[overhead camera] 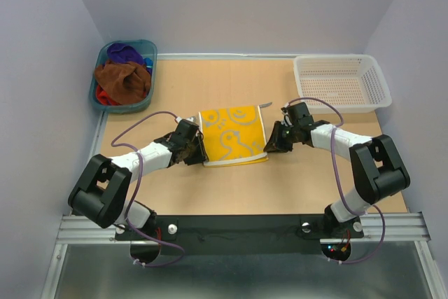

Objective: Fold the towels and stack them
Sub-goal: Fold the towel

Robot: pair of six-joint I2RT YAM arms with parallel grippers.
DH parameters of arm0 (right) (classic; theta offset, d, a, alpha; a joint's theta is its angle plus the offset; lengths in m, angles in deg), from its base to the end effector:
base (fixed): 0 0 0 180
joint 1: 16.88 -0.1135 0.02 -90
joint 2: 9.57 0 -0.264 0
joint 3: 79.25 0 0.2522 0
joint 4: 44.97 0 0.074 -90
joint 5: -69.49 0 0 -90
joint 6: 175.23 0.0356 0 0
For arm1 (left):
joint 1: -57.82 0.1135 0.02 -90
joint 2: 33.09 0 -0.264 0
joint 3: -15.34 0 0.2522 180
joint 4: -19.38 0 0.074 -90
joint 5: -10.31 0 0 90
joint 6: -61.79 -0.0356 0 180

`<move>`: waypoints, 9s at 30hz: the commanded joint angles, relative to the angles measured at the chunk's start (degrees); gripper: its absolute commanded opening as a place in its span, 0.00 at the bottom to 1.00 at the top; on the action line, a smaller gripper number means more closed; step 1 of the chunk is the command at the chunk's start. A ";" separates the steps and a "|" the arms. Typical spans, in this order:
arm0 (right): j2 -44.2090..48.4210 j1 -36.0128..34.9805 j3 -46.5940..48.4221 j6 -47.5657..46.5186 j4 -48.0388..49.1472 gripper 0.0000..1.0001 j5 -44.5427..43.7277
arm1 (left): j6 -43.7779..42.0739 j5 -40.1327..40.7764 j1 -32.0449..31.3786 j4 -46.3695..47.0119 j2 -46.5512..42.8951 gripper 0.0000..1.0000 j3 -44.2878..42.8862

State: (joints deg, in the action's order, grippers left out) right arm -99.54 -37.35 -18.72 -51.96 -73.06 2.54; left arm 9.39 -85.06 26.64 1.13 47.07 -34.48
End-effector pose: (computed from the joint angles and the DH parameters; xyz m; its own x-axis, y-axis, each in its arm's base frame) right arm 0.2732 0.1169 0.1635 -0.9454 0.1859 -0.2677 -0.0001 0.8212 0.5707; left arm 0.2249 -0.1400 0.1641 -0.8552 -0.1925 -0.4812 0.0588 0.8864 -0.4592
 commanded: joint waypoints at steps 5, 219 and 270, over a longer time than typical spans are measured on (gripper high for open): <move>-0.64 -0.80 1.40 0.30 1.67 0.23 1.12 | 0.01 -0.17 -0.64 -1.05 -0.18 0.39 -1.91; -38.26 -0.36 46.84 -62.63 -30.15 0.01 4.55 | -34.97 -3.50 11.84 6.25 13.34 0.67 -20.63; -37.56 -0.27 57.37 -59.82 -29.09 0.01 -3.70 | -43.14 -13.53 16.59 -2.63 24.69 0.00 -30.29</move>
State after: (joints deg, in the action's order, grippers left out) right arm -136.00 -37.51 33.41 -112.00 -101.89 4.53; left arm -31.42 -100.36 42.22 1.74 71.55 -60.42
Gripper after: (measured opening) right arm 0.034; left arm 0.092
